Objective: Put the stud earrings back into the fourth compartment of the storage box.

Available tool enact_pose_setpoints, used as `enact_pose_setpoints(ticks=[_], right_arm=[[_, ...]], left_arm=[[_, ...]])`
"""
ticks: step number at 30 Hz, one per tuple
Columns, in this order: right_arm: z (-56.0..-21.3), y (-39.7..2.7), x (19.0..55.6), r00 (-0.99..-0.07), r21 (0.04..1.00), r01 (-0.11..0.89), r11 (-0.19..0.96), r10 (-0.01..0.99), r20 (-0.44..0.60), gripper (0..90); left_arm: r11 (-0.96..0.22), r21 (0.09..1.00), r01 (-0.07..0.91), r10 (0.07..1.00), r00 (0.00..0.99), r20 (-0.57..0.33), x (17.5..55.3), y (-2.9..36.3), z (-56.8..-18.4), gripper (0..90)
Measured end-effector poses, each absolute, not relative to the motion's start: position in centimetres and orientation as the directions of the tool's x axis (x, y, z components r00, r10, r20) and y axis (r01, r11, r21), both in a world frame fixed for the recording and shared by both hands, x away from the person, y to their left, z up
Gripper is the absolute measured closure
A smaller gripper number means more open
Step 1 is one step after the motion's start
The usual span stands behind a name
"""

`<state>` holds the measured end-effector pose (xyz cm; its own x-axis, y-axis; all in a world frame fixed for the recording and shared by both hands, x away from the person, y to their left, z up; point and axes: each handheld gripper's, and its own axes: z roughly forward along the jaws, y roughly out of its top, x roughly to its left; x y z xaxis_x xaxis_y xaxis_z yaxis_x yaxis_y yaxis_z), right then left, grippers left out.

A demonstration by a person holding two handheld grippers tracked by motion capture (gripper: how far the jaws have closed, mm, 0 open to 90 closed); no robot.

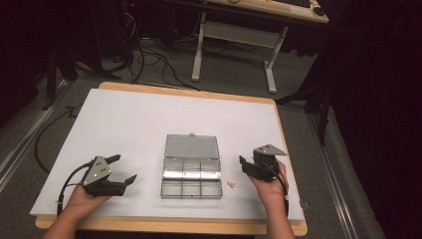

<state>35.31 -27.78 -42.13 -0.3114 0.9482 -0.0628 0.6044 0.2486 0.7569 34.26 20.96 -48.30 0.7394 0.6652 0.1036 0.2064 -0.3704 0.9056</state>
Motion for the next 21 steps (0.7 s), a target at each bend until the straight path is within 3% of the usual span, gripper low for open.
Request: enact_pose_setpoints(ticks=[9,21], right_arm=[[-41.5,-27.8,34.9,-0.356,0.716,0.647,0.264,0.934,-0.023,40.0],[-41.4,-27.6,34.1,-0.404,0.63,0.712,0.31,0.915,0.006,54.5]], left_arm=[[-0.37,0.907,0.201,0.66,0.744,0.104,34.2,21.0,-48.3,12.6],[-0.372,0.907,0.2,0.661,0.743,0.107,34.2,21.0,-48.3,12.6]])
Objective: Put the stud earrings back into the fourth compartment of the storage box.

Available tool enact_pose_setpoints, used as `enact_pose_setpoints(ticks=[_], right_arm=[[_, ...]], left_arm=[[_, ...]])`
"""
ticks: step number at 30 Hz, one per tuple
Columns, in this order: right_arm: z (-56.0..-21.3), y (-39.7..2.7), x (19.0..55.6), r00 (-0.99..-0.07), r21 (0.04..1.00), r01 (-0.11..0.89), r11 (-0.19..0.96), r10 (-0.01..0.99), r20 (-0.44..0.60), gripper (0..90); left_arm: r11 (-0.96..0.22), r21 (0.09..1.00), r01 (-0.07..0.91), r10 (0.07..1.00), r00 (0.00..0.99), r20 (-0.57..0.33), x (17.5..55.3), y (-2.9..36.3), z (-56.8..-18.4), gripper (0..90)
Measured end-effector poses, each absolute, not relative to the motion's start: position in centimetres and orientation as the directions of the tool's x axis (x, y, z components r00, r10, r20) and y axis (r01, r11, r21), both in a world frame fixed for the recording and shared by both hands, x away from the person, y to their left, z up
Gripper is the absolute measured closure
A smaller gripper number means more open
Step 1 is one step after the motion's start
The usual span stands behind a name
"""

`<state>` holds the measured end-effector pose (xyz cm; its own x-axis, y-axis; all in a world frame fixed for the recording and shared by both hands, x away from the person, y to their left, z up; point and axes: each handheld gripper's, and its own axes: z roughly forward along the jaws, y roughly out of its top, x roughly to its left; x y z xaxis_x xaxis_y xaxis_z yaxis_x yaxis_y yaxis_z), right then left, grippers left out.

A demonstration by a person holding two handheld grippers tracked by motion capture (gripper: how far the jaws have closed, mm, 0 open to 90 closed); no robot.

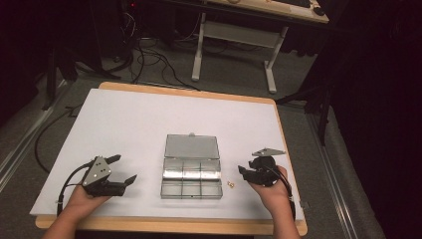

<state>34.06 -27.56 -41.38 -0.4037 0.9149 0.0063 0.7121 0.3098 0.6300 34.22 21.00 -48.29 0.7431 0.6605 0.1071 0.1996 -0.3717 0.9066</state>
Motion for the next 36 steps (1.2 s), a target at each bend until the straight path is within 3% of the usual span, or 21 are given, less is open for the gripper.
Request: enact_pose_setpoints(ticks=[4,36], right_arm=[[-41.2,-27.9,33.8,-0.418,0.605,0.733,0.31,0.908,0.041,60.4],[-43.3,-25.3,34.1,-0.547,0.454,0.765,0.458,0.833,0.081,75.9]], left_arm=[[-0.371,0.907,0.2,0.662,0.742,0.107,34.2,21.0,-48.3,12.6],[-0.378,0.905,0.196,0.655,0.747,0.112,34.2,20.9,-48.3,12.7]])
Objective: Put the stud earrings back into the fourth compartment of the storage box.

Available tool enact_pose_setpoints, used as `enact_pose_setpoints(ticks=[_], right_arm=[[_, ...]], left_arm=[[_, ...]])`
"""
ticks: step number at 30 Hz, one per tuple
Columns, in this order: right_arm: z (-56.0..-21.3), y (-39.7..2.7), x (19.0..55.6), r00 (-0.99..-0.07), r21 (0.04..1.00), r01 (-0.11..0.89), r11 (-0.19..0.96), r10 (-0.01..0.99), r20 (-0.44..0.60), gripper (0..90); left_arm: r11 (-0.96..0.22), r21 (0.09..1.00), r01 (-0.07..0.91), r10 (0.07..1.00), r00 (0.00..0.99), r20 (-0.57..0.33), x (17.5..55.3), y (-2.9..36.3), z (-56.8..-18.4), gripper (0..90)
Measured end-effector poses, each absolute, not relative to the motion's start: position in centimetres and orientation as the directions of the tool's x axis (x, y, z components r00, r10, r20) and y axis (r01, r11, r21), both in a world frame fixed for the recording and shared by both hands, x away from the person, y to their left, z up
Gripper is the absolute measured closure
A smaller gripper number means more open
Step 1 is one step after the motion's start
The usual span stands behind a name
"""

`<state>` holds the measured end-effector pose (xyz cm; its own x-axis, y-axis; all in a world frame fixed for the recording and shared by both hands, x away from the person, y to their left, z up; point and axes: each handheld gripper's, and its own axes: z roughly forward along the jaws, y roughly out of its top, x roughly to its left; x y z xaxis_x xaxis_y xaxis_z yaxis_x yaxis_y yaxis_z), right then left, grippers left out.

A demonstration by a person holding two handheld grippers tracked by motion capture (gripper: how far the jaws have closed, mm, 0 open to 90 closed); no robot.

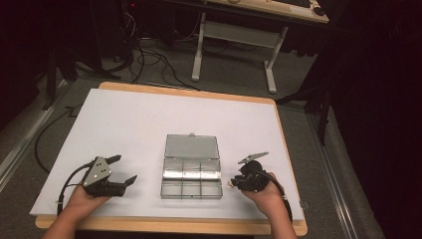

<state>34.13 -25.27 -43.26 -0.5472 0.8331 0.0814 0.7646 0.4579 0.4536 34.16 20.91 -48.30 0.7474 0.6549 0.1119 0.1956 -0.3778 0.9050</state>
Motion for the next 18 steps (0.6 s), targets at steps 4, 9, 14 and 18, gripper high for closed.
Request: enact_pose_setpoints(ticks=[4,9,14,18], right_arm=[[-43.7,-25.1,34.2,-0.549,0.437,0.77,0.465,0.831,0.085,78.1],[-44.0,-25.1,34.3,-0.545,0.423,0.779,0.463,0.833,0.09,81.0],[-44.2,-25.0,34.4,-0.545,0.411,0.784,0.465,0.832,0.1,83.6],[-44.5,-25.1,34.5,-0.55,0.407,0.783,0.47,0.829,0.102,85.6]], left_arm=[[-0.38,0.904,0.196,0.654,0.748,0.113,34.2,20.9,-48.3,12.7],[-0.382,0.903,0.195,0.652,0.749,0.115,34.2,20.9,-48.3,12.7],[-0.383,0.903,0.194,0.652,0.749,0.116,34.2,20.9,-48.3,12.7],[-0.383,0.903,0.193,0.652,0.749,0.116,34.2,20.9,-48.3,12.7]])
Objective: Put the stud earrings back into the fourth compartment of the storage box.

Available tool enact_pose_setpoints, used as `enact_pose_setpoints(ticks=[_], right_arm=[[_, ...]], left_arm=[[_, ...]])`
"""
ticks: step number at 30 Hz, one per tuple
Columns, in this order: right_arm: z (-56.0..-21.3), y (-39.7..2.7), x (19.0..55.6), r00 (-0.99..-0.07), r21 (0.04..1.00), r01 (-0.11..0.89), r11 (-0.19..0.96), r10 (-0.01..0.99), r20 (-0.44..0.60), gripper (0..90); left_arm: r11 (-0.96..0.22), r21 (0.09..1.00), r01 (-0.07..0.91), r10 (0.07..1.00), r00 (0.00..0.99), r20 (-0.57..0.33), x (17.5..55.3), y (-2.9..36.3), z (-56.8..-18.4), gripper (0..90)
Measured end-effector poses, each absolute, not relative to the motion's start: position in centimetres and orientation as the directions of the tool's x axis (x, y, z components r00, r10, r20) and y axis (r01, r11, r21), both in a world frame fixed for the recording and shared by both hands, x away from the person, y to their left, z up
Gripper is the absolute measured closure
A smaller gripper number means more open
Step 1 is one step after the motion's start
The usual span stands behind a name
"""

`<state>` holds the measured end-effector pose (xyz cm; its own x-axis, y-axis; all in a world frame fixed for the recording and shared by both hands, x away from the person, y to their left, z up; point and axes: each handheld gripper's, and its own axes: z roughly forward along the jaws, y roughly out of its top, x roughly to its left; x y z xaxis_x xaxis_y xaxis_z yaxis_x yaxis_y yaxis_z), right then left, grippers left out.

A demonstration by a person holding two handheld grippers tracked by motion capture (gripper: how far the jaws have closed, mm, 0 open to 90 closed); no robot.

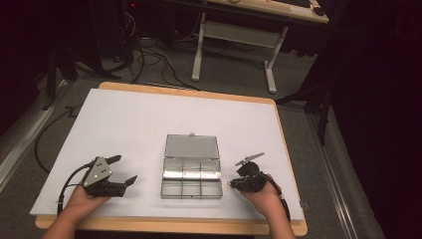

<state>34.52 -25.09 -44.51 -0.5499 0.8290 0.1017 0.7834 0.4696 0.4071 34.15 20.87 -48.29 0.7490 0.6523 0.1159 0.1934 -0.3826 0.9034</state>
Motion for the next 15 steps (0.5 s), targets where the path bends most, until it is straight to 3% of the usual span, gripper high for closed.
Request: enact_pose_setpoints(ticks=[15], right_arm=[[-43.5,-25.7,34.5,-0.541,0.428,0.781,0.456,0.835,0.098,87.5]], left_arm=[[-0.383,0.903,0.194,0.652,0.749,0.116,34.2,20.8,-48.3,12.7]])
